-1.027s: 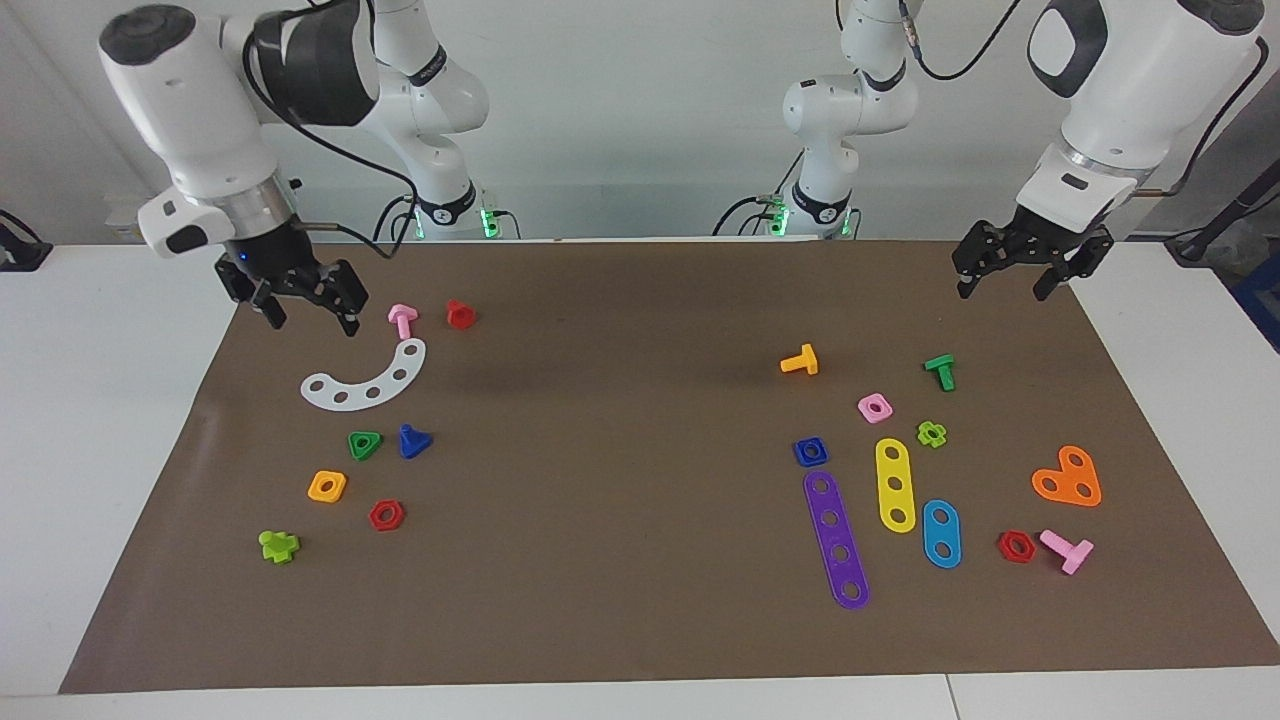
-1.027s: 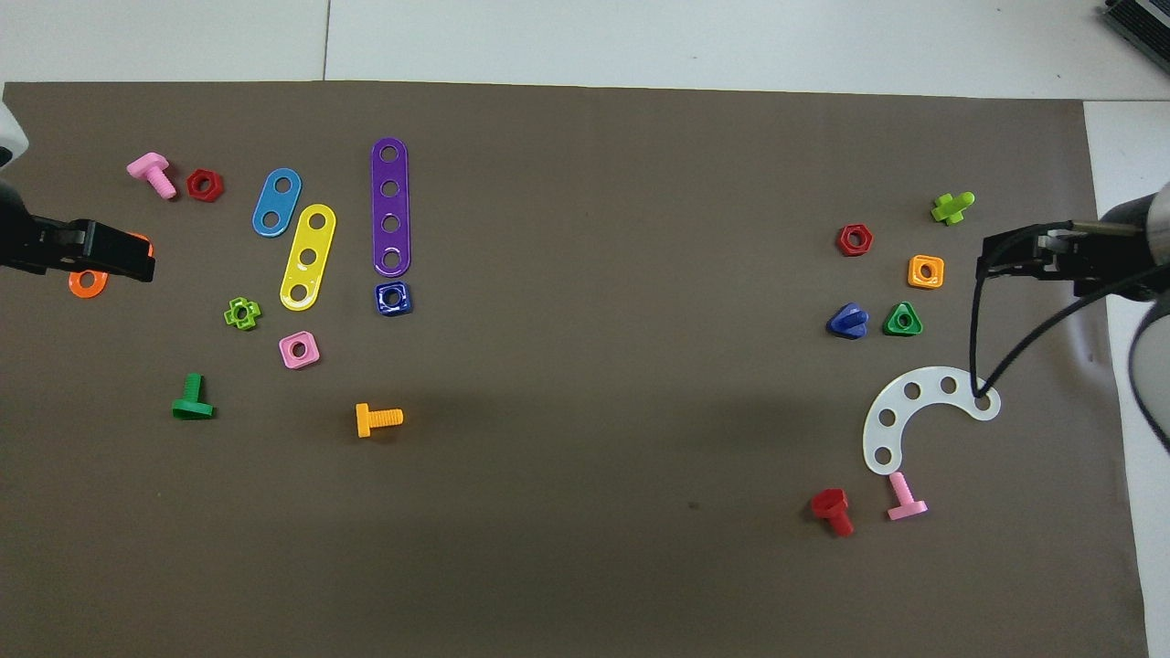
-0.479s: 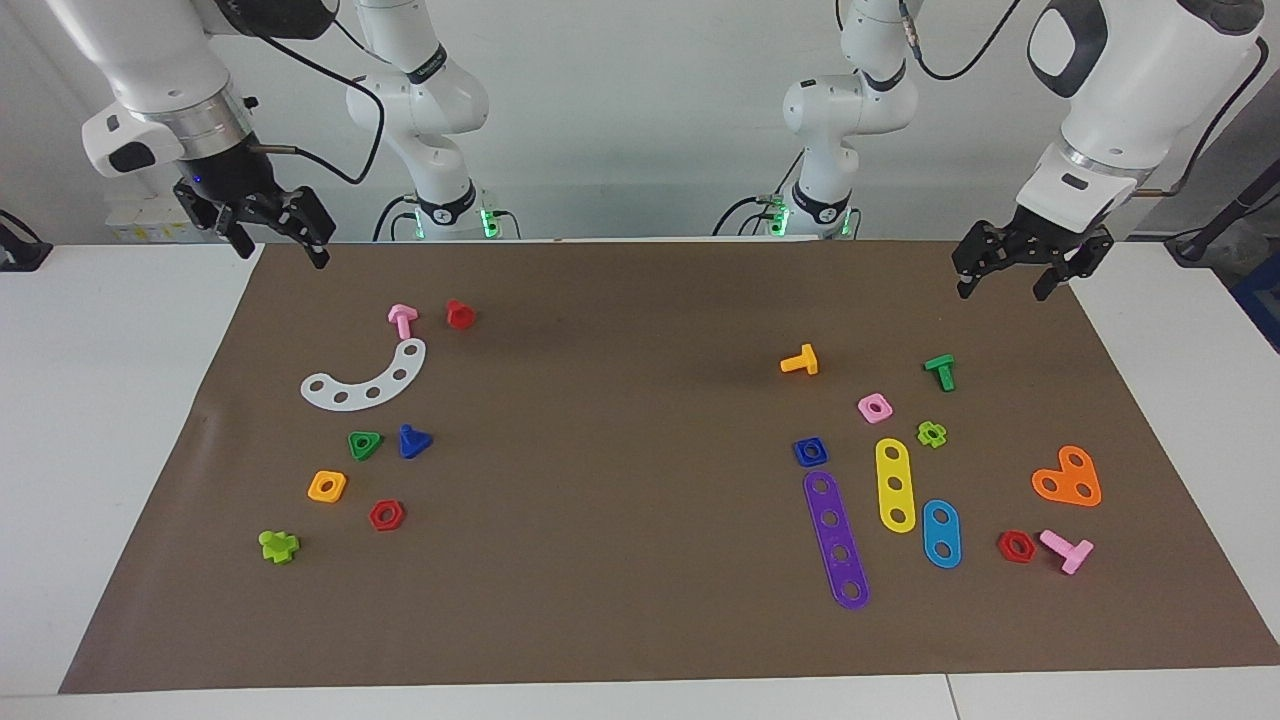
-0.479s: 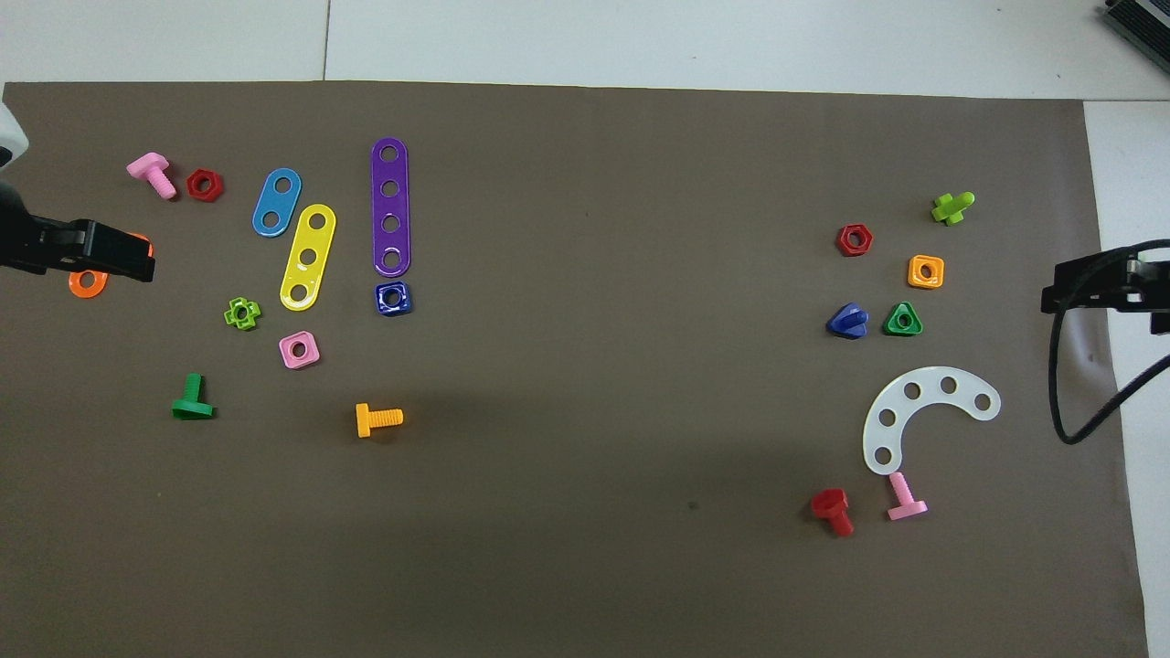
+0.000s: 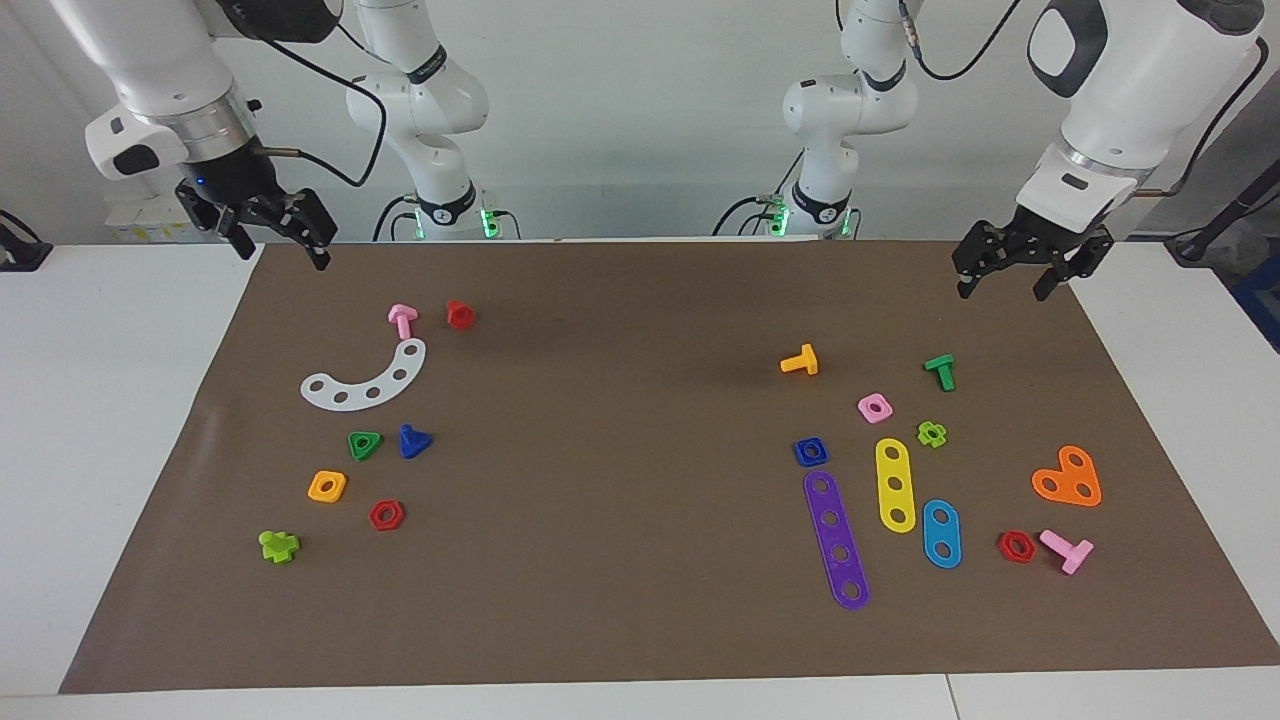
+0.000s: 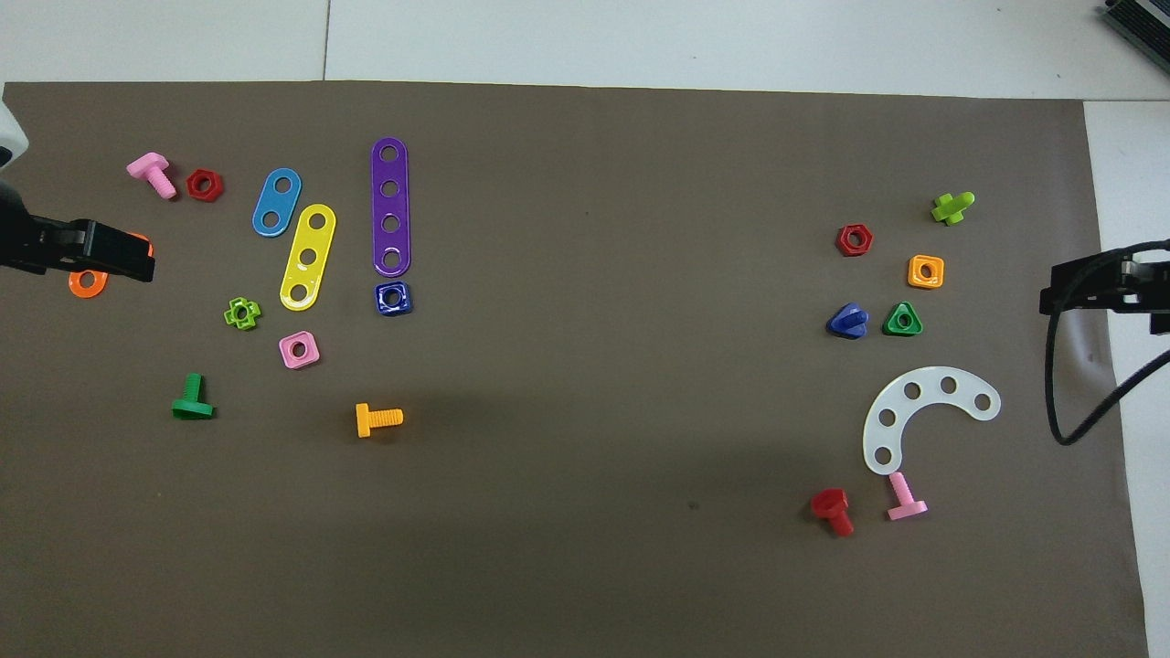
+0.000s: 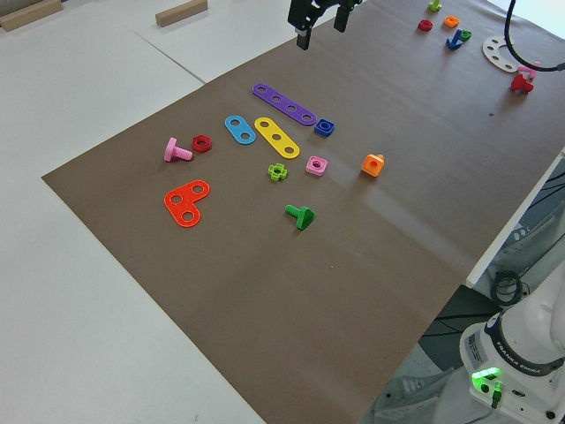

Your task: Unscrew and place screws in storage area

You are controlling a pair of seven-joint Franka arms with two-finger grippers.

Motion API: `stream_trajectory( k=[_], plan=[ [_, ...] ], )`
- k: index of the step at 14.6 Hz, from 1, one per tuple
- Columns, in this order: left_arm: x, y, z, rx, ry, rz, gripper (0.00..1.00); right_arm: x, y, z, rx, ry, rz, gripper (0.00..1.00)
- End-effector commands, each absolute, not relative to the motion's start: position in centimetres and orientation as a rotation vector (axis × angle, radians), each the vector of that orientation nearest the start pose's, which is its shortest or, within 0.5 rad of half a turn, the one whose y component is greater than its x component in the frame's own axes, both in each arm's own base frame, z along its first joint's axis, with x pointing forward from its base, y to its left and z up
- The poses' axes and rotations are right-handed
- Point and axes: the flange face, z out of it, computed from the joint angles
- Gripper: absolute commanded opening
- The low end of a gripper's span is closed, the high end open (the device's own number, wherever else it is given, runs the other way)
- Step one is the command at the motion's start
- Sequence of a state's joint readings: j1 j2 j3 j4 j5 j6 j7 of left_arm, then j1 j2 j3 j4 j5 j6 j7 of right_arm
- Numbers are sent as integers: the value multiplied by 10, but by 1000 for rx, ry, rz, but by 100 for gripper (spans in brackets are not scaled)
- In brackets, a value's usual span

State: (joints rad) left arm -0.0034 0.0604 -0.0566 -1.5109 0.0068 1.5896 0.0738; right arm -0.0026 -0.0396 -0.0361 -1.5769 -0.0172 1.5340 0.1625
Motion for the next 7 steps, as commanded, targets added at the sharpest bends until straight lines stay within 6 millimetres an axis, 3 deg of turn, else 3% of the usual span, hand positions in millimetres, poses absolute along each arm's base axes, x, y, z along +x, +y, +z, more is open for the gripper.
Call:
stream_trajectory(
  k=[1, 7],
  plan=[
    [565, -28, 623, -3113, 199, -21, 100, 534, -20, 638, -3152, 307, 22, 100],
    [565, -28, 623, -3113, 199, -21, 100, 534, -18, 638, -3142, 320, 27, 100]
  ],
)
